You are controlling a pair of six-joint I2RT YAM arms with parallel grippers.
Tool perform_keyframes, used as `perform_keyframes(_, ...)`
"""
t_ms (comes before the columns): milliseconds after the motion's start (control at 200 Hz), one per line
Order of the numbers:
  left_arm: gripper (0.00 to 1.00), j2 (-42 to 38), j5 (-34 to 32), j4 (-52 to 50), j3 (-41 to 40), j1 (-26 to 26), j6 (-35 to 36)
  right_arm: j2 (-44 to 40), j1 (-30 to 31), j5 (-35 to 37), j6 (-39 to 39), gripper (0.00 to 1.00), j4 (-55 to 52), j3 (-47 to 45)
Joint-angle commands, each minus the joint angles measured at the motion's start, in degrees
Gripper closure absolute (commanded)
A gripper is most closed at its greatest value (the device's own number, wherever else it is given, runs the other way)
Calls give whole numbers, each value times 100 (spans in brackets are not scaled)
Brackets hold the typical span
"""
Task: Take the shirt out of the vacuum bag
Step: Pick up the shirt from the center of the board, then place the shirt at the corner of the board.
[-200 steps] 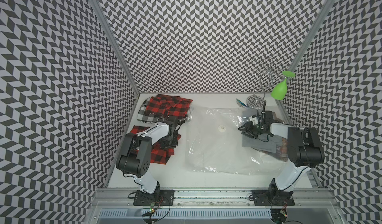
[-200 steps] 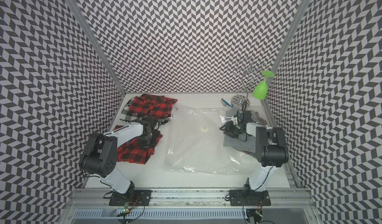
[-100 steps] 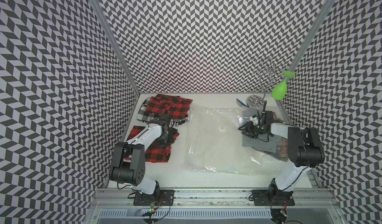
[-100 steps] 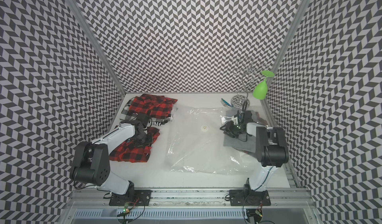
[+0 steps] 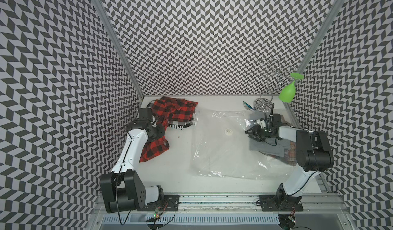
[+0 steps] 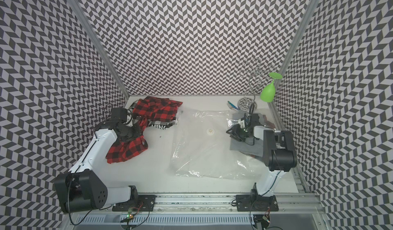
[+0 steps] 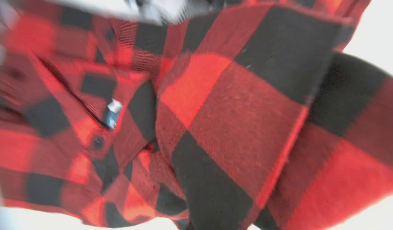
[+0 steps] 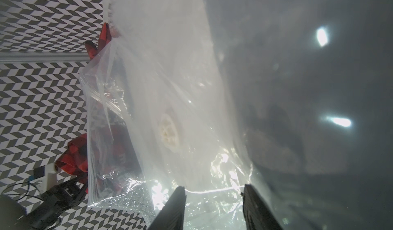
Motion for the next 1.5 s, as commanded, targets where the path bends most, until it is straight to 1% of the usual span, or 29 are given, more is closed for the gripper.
perform_keyframes(0, 100, -159, -11, 381, 674, 153, 436, 77, -64, 105, -73, 53, 57, 137)
perform_keyframes(90, 100, -104, 45, 699, 897, 244, 682, 134, -62, 77, -62, 53, 59, 135)
perform_keyframes(250, 100, -109, 454, 1193, 1218, 505, 1164, 240, -53, 81, -105, 53, -81, 246)
perform_keyframes(380, 100, -34, 339, 1171, 1515, 597, 1648, 285, -56, 88, -145, 53, -195, 363)
perform_keyframes(511, 100, 96, 483, 1211, 1842, 805, 1755, 358, -51, 73, -139, 53, -224, 427)
perform_keyframes(771, 100, 826, 983, 1145, 3111, 1128, 2027, 413, -54, 87, -152, 53, -251, 439)
perform_keyframes(871, 100, 1171, 987, 1010, 3557, 1190, 2218, 423, -53, 116, -187, 53, -309, 451)
perform_keyframes(931, 100, 1365, 903, 997, 3733, 1187, 2284, 437, -49, 131, -235, 53, -369, 467)
perform_keyframes(1021, 100, 1696, 963, 944, 4027, 1188, 2406, 443, -55, 165, -258, 53, -432, 478)
perform_keyframes(1196, 100, 2607, 1191, 705, 5007, 1151, 2557, 503, -56, 245, -352, 53, -582, 560)
perform_keyframes(1372, 100, 3317, 1300, 685, 5641, 905, 2795, 578, -55, 306, -418, 53, -681, 601)
perform_keyframes(1497, 100, 3725, 1055, 580, 5898, 621, 3003, 651, -51, 331, -461, 53, -732, 642)
